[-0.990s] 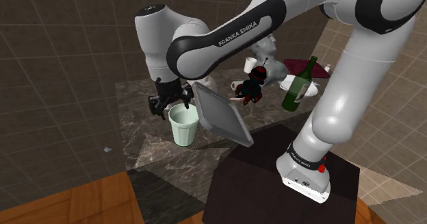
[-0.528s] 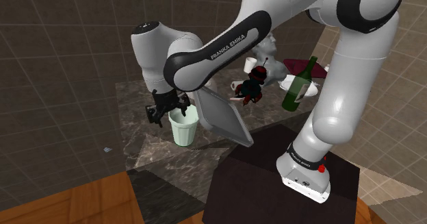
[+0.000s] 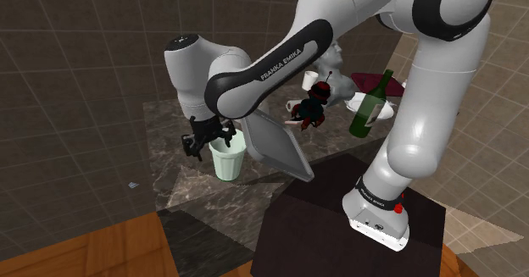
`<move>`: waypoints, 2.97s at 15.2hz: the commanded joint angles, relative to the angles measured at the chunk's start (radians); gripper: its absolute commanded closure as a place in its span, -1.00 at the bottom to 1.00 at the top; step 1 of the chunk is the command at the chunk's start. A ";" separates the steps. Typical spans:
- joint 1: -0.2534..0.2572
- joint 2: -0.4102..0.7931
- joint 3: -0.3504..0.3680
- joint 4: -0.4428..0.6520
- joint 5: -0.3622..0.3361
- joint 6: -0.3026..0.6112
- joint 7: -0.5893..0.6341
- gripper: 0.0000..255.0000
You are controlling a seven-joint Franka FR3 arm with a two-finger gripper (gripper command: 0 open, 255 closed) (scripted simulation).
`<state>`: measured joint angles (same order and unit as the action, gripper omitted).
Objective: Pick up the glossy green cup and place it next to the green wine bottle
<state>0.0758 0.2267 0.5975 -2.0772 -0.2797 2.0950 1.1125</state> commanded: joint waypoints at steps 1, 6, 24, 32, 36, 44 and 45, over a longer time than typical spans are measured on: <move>0.000 0.000 0.000 0.000 0.000 0.000 0.000 -1.00; 0.000 0.000 0.000 0.000 0.000 0.000 0.000 1.00; -0.017 -0.099 0.018 0.074 0.078 -0.147 -0.066 1.00; -0.022 -0.142 0.022 0.138 0.110 -0.243 -0.097 1.00; -0.023 -0.158 0.022 0.176 0.122 -0.293 -0.110 1.00; -0.024 -0.178 0.023 0.264 0.136 -0.395 -0.129 1.00; -0.024 -0.179 0.023 0.276 0.137 -0.408 -0.131 1.00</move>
<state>0.0510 0.0465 0.6199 -1.8172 -0.1423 1.7024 0.9823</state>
